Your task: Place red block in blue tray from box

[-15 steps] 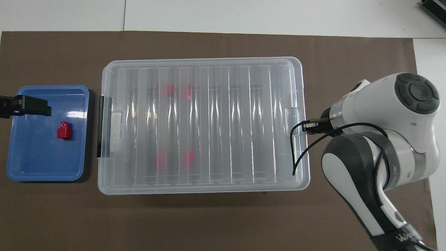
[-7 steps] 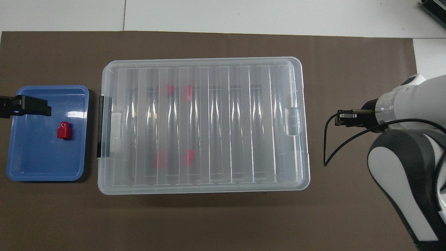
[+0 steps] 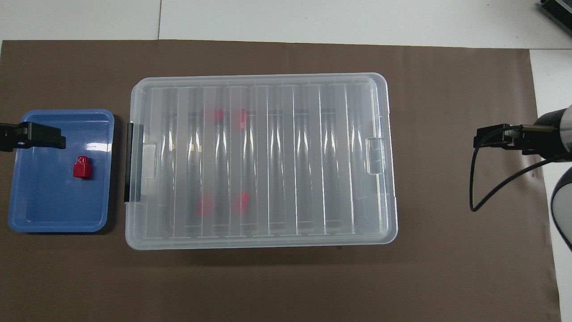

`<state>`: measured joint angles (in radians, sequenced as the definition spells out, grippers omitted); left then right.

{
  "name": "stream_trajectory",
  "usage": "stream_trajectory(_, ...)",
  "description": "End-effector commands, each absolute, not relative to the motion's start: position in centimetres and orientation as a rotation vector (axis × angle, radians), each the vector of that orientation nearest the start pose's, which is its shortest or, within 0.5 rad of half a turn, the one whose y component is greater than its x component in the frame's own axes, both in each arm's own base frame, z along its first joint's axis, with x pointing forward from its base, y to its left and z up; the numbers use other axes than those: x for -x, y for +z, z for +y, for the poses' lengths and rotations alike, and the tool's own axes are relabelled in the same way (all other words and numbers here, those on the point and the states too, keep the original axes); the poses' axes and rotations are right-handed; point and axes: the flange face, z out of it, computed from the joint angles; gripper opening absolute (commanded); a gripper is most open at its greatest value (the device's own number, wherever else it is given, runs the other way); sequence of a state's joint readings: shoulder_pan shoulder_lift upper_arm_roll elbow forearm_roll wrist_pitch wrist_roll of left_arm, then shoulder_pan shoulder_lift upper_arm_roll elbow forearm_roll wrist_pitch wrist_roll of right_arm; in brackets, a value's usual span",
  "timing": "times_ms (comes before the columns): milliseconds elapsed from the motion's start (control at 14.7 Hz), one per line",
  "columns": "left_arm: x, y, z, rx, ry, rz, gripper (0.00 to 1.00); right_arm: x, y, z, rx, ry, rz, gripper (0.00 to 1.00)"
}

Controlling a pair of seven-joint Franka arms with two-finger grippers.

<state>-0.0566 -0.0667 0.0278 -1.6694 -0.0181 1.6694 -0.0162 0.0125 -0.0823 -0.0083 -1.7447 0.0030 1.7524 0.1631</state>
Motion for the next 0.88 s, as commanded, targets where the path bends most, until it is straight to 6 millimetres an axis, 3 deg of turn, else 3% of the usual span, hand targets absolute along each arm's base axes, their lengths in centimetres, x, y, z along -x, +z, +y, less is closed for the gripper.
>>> stream_trajectory(0,-53.7,62.5,-1.3,3.144,-0.096,0.015,1.0,-54.6,62.2,-0.4,3.143,-0.09,0.293,1.0)
stream_trajectory(408,-53.7,62.5,-1.3,3.144,-0.096,0.015,1.0,-53.9,64.4,-0.8,3.14,0.006,0.3,1.0)
stream_trajectory(680,-53.7,62.5,-1.3,3.144,-0.096,0.015,1.0,-53.9,64.7,-0.8,3.136,-0.001,0.29,1.0)
stream_trajectory(817,-53.7,62.5,-1.3,3.144,-0.096,0.015,1.0,-54.3,63.9,-2.0,3.142,0.024,0.325,1.0)
